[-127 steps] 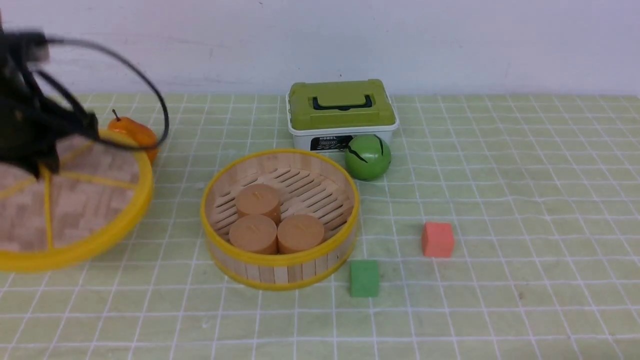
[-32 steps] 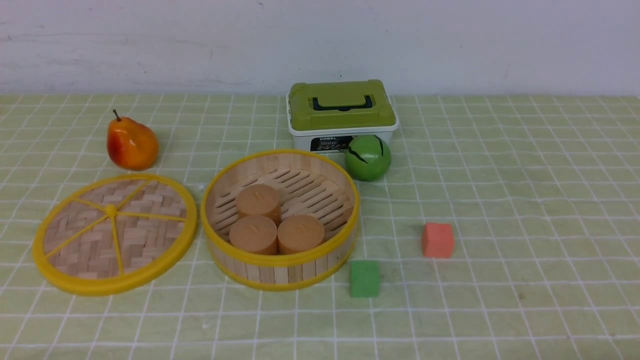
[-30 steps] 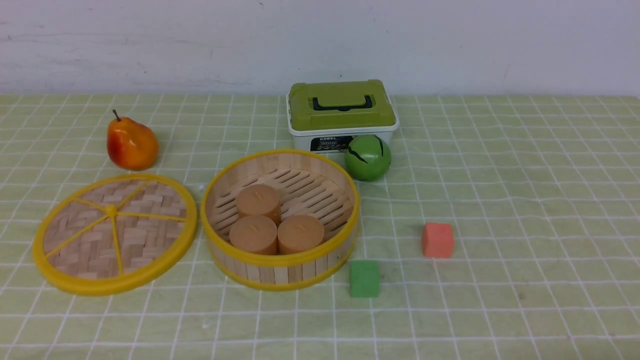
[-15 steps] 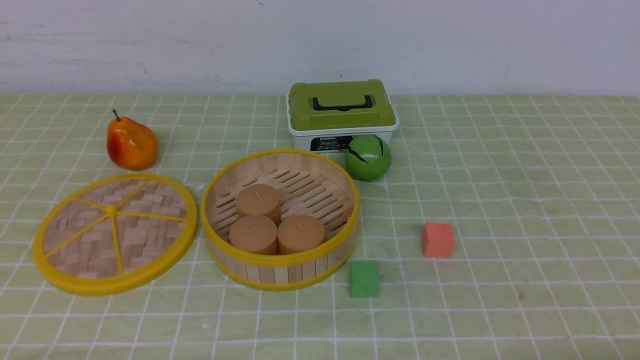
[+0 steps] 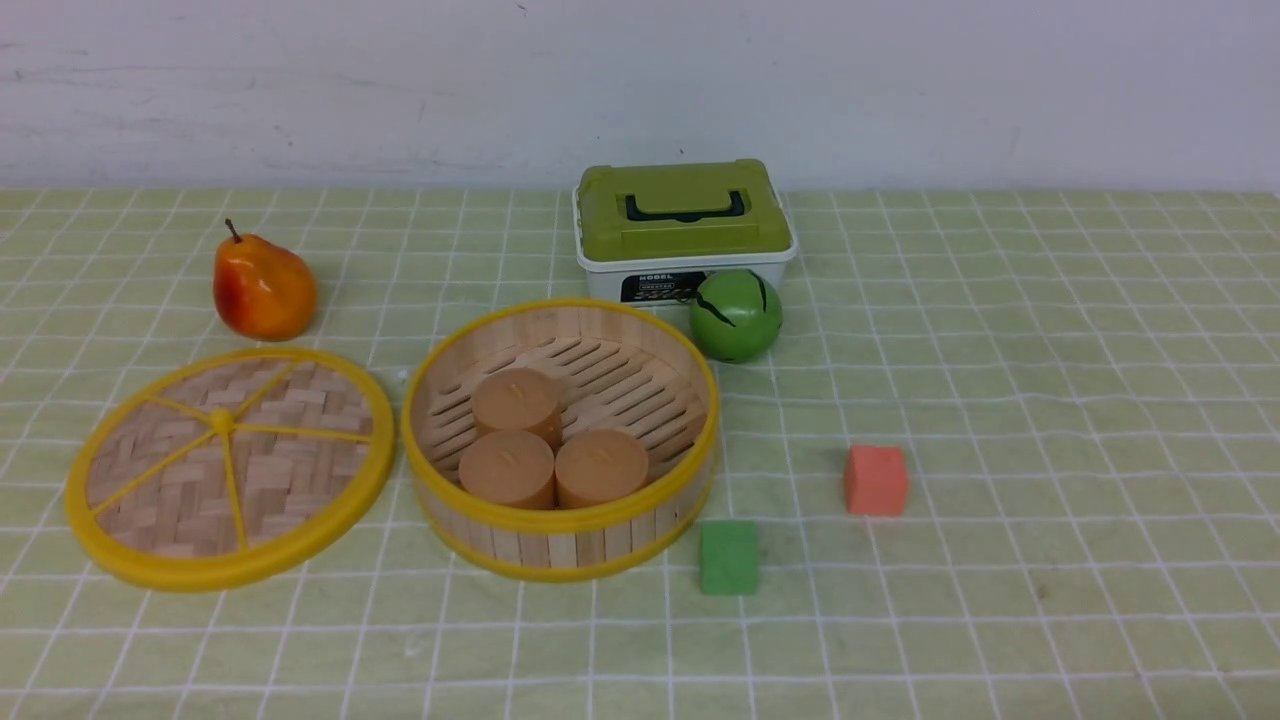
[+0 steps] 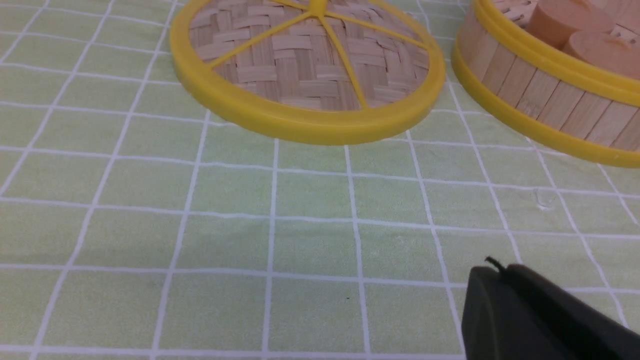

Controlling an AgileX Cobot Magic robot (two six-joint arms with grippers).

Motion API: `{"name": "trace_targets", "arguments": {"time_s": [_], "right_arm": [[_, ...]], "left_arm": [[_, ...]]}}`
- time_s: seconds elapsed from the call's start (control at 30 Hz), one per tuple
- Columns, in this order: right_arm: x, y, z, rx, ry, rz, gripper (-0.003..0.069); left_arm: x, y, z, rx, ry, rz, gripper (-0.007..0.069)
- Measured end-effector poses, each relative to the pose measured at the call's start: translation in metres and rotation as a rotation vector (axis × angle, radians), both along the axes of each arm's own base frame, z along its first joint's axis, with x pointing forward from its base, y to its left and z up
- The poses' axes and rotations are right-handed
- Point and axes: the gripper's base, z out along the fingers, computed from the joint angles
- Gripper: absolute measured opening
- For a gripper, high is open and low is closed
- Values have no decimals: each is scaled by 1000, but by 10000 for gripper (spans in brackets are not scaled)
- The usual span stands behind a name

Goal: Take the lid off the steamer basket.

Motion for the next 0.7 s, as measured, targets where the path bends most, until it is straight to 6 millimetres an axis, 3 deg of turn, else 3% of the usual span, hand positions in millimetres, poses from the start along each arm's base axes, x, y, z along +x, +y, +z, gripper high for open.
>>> {"name": "trace_targets", "arguments": {"time_s": [0.7], "right_arm": [[0,0,0,0,0,0,241]], "left_arm": [[0,0,0,0,0,0,12]]}}
